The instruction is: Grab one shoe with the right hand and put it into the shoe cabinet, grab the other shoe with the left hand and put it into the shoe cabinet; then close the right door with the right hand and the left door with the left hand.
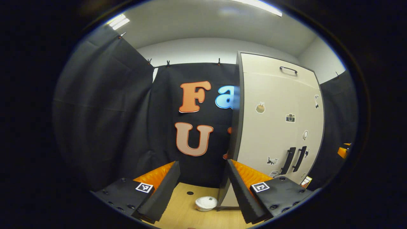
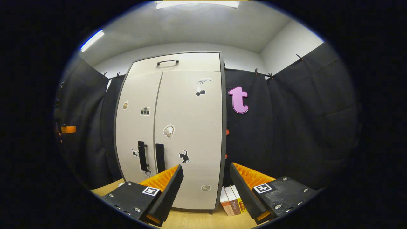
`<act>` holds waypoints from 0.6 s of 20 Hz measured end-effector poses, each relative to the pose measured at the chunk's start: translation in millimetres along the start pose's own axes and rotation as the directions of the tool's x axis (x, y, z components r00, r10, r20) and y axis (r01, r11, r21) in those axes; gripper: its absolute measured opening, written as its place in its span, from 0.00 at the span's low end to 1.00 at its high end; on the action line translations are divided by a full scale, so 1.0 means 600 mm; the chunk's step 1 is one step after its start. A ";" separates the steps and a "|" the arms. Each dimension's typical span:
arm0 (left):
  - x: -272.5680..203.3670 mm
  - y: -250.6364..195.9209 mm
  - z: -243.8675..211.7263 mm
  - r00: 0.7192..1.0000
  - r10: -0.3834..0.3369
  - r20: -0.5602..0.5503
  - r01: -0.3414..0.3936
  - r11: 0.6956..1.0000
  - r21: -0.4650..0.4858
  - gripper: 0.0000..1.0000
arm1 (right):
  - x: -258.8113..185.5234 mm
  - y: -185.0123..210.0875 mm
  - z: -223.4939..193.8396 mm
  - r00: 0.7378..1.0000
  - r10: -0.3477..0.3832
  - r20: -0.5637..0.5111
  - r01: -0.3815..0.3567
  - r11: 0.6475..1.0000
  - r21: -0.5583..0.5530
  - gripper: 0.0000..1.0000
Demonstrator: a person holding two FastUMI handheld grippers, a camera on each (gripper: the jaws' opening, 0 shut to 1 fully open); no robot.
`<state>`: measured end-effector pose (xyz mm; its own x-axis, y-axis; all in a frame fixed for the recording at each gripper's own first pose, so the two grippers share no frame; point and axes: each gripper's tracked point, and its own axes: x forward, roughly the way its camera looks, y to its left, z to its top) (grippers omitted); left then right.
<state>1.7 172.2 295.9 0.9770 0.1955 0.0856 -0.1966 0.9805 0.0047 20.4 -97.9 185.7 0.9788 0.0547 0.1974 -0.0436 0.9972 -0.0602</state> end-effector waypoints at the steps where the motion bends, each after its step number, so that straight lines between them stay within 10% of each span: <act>1: -0.008 0.017 0.005 1.000 0.017 0.005 -0.017 1.000 0.003 0.96 | -0.004 0.001 0.002 1.000 0.001 -0.002 -0.001 1.000 -0.002 0.92; 12: -0.060 0.058 0.005 1.000 0.030 -0.002 -0.030 1.000 -0.004 0.96 | -0.050 0.017 0.011 1.000 0.026 -0.007 -0.026 1.000 0.003 0.92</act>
<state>-40.5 199.2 296.2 0.9707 0.2251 0.0835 -0.2257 0.9742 -0.0024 -10.8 -88.9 185.5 0.9786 0.0805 0.1894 -0.0697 0.9956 -0.0627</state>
